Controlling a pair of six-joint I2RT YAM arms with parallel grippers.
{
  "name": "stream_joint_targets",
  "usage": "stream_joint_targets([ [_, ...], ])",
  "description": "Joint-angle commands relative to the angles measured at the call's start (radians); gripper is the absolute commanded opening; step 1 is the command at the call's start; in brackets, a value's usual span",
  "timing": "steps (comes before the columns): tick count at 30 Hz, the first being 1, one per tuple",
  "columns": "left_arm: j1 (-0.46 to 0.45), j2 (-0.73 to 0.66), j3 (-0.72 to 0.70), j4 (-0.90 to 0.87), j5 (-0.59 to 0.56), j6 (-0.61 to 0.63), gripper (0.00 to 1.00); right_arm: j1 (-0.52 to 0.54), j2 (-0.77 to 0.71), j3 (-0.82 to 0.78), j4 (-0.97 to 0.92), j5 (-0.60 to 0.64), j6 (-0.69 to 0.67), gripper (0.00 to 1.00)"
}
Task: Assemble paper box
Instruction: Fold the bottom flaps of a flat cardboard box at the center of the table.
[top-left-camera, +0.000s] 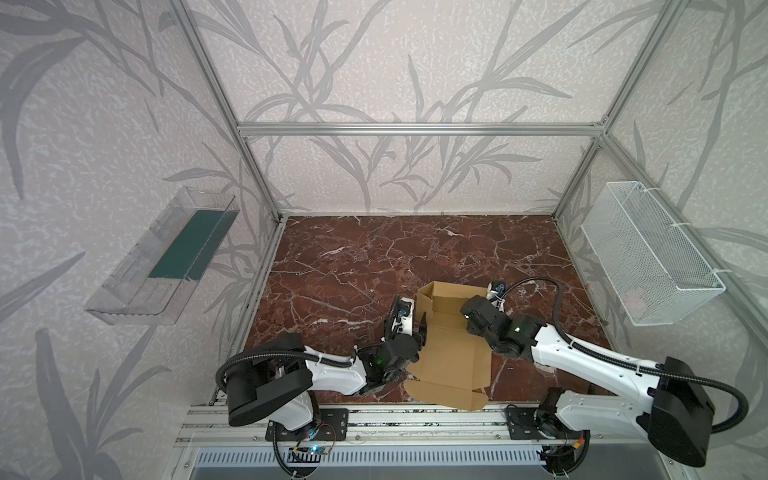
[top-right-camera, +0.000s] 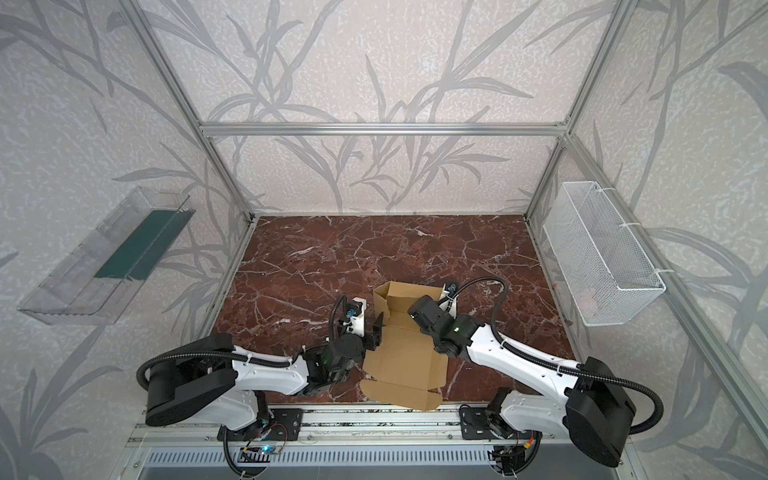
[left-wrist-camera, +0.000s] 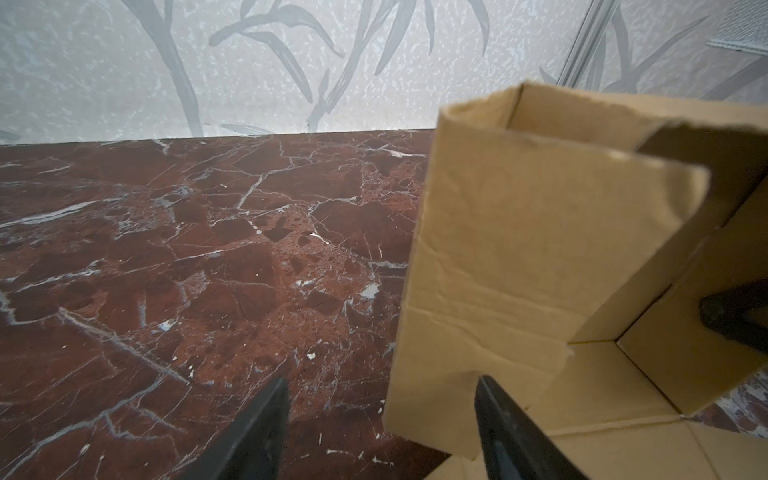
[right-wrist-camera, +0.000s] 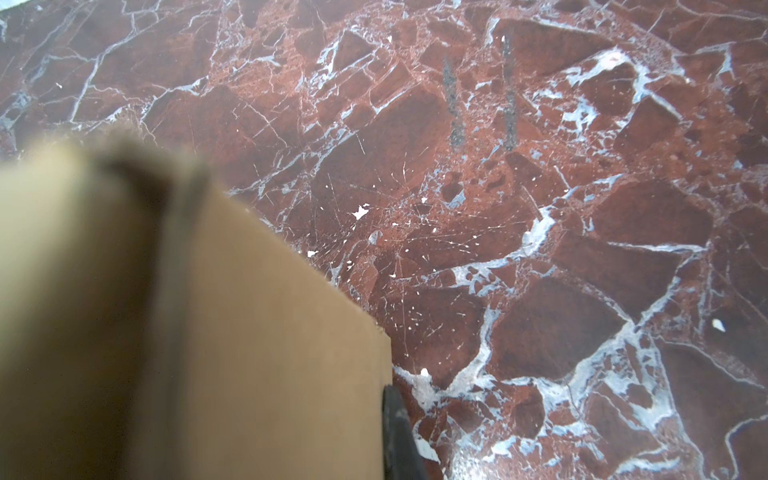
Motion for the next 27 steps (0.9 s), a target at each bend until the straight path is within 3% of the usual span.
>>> stream_joint_targets([
  [1, 0.025, -0.030, -0.011, 0.112, 0.102, 0.047, 0.73, -0.003, -0.019, -0.011, 0.013, -0.012, -0.017, 0.00],
  [10, 0.122, -0.072, -0.087, 0.182, 0.262, 0.037, 0.72, -0.005, -0.023, -0.014, 0.033, -0.039, -0.045, 0.00],
  [18, 0.169, -0.035, -0.069, 0.198, 0.436, 0.063, 0.72, -0.004, -0.010, -0.015, 0.058, -0.070, -0.059, 0.00],
  [27, 0.178, 0.005, -0.050, 0.212, 0.513, 0.058, 0.71, -0.004, -0.005, -0.009, 0.071, -0.087, -0.076, 0.00],
])
